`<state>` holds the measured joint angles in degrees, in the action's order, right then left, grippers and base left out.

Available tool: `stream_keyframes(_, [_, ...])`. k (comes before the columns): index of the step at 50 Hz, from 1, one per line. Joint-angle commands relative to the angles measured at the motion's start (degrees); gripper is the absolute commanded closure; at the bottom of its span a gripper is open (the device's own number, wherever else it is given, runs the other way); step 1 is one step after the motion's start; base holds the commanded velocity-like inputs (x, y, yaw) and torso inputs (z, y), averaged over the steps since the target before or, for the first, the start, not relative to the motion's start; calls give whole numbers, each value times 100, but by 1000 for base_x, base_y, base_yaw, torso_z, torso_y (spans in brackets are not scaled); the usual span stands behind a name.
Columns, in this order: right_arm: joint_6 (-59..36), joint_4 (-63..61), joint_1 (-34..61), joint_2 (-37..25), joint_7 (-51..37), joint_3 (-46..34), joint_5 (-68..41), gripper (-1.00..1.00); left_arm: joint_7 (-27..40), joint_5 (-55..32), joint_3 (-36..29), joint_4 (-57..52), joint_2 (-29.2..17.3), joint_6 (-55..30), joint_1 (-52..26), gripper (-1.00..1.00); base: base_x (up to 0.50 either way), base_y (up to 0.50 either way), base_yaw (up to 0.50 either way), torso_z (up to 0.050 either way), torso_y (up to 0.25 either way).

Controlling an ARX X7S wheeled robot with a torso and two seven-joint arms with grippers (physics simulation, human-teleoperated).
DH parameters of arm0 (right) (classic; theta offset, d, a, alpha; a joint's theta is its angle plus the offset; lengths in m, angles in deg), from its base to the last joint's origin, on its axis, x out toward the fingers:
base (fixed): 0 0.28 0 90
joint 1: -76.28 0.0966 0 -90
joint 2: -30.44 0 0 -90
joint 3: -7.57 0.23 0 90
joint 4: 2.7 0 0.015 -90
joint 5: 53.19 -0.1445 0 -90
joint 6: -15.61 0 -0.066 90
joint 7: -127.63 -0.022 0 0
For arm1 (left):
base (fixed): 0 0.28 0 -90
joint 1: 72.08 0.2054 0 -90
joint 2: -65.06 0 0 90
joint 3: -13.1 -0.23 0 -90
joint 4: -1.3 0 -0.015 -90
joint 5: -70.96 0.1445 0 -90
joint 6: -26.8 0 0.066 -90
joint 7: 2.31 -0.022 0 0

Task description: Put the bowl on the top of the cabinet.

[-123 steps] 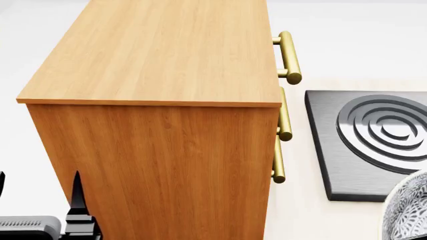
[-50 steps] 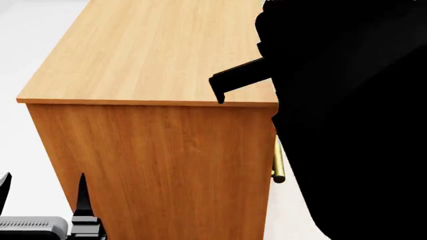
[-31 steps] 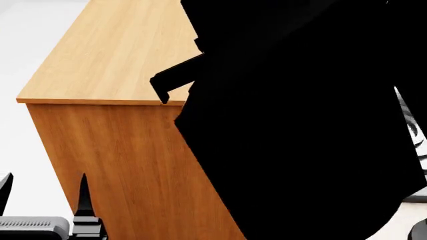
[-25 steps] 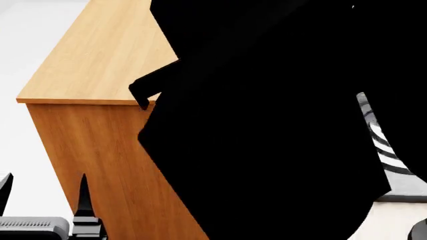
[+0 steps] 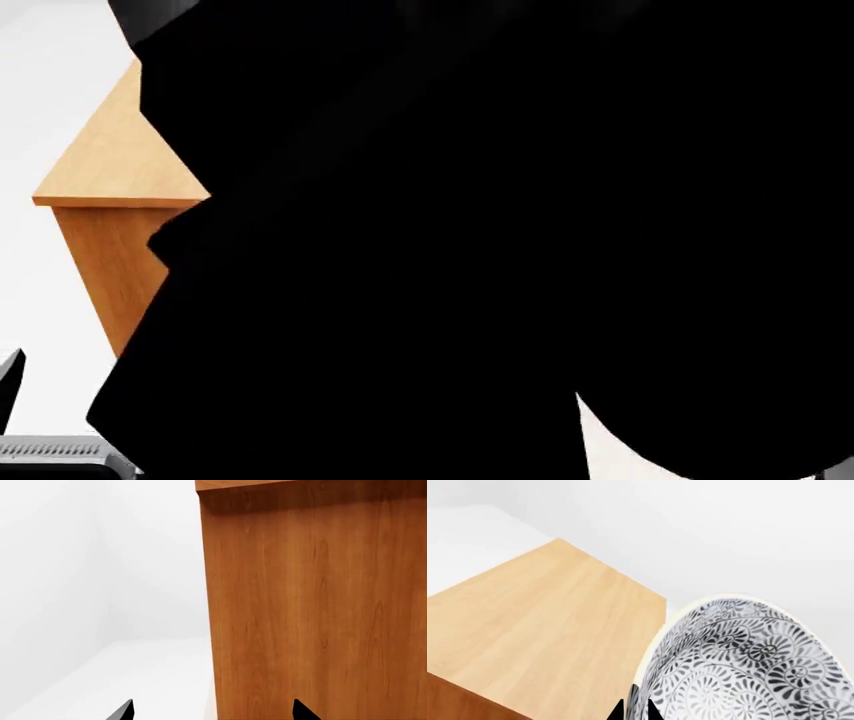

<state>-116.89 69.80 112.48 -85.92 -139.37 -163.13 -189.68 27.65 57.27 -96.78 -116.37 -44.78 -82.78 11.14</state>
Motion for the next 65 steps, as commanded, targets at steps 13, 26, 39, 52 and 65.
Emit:
stream_keyframes(13, [165,267,-519,273,513,-332,796,100,-3,-14,-39,174,10,100,-29,-100,0,0,0,0,0])
stream_keyframes(26, [180,530,-641,572,661,-481,1063,100,-9,-40,-43,242,-6,125,-41,-100,0,0,0,0,1])
stream_keyframes(39, [171,828,-814,887,936,-611,1395,100,3,-56,-59,296,-12,108,-63,-100,0,0,0,0,0])
stream_keyframes(52, [273,817,-1087,1134,1027,-719,1695,100,-5,-54,-85,377,-20,191,-46,-100,0,0,0,0,0])
stream_keyframes(65, [312,831,-1126,1323,1166,-690,1838,100,-9,-83,-100,431,-21,214,-56,-100,1,0,1,0,0])
